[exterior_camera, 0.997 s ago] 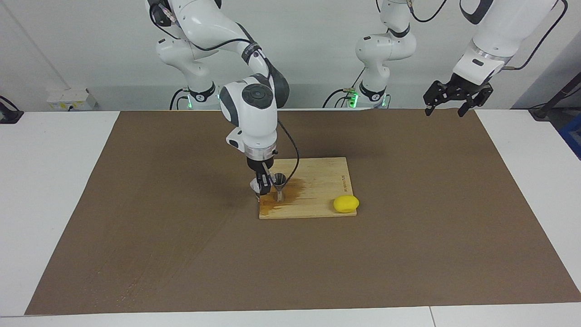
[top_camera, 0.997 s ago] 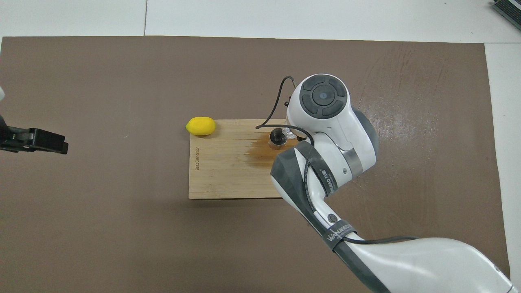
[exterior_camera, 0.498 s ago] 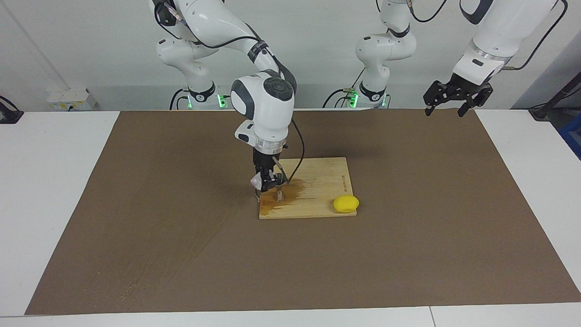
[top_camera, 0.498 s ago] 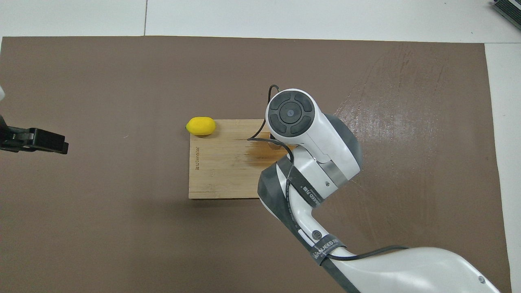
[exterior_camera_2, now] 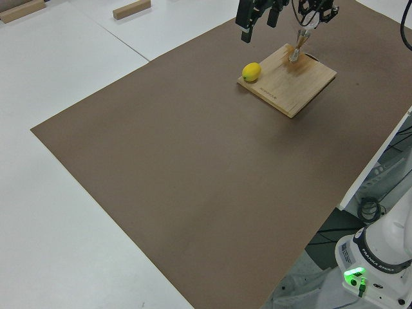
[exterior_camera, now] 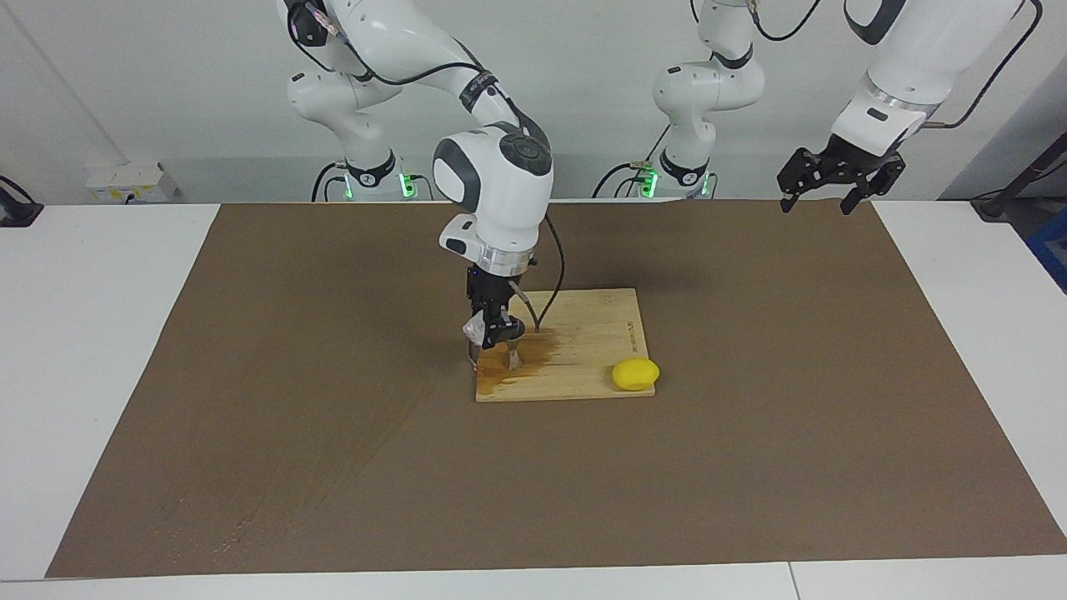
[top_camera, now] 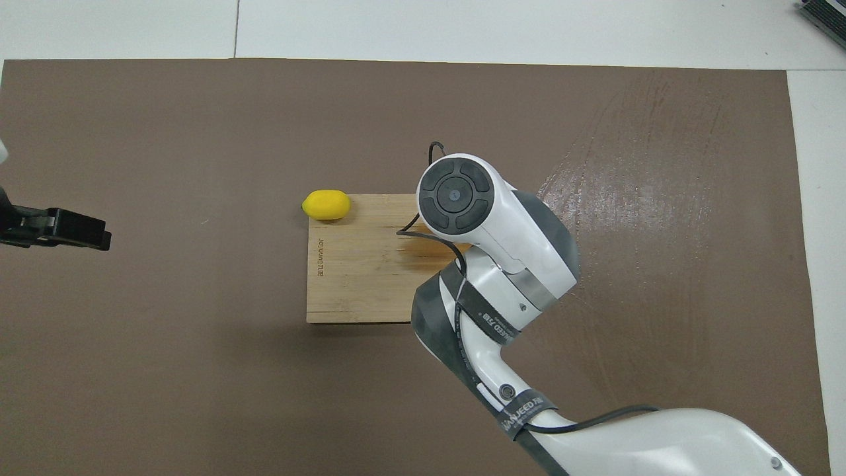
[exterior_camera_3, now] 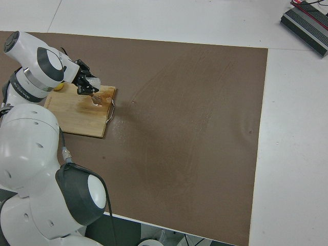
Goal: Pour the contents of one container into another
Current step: 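Tilt the glass cup with the right gripper to pour into the metal cup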
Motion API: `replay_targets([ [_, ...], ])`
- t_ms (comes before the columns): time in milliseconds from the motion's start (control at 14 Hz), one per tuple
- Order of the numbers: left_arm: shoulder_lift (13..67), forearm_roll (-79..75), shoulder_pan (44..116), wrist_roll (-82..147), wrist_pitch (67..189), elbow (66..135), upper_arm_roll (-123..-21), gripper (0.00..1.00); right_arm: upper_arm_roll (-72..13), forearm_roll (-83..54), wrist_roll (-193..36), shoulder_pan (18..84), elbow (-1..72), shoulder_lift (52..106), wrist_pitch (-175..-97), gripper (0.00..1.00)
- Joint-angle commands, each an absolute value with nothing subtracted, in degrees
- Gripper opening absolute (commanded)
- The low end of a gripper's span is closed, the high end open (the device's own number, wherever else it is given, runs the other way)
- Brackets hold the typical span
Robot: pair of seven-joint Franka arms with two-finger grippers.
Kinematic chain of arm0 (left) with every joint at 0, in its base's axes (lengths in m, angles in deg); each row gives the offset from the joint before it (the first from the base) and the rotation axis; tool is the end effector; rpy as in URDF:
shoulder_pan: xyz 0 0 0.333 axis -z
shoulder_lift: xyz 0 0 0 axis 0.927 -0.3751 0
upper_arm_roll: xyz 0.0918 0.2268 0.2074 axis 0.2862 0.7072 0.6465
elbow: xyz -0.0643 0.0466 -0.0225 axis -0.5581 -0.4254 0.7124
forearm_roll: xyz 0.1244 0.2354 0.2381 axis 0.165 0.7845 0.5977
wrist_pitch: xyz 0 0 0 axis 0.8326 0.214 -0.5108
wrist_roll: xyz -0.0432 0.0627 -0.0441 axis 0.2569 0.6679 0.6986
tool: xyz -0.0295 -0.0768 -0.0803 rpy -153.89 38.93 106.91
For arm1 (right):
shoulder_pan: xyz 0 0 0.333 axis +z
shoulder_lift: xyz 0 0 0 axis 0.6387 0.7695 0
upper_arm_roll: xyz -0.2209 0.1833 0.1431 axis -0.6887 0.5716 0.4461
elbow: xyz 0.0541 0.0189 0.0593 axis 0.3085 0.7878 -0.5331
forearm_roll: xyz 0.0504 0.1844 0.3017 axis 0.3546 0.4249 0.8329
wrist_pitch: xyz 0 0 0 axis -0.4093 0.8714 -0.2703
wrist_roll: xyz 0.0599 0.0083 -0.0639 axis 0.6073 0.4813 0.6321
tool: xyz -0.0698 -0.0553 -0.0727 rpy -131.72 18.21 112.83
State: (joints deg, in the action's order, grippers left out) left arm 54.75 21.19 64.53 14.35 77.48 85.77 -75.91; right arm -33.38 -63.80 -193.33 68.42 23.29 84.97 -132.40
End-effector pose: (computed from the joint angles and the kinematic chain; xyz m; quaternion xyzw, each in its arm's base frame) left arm 0.4843 -0.0359 0.6278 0.9984 -0.0529 -0.0150 0.0115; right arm 0.5545 0.3136 0.4304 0.8229 -0.5512 0.1311 0.0441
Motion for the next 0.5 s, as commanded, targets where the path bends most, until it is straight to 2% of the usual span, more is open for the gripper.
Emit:
replay_targets([
  [0,55.4,20.4,63.7,14.8,77.0,86.3,-76.5,1.00,-32.9,-62.0,-195.0,67.9,21.9,84.6,-131.3,0.00],
  [142,55.4,20.4,63.7,14.7,76.9,86.2,-76.5,1.00,-33.0,-57.3,-195.1,67.3,20.6,84.7,-131.3,0.00],
  [427,55.4,20.4,63.7,14.7,77.0,86.2,-76.5,1.00,-33.0,-56.7,-195.0,67.2,20.6,84.7,-131.3,0.00],
])
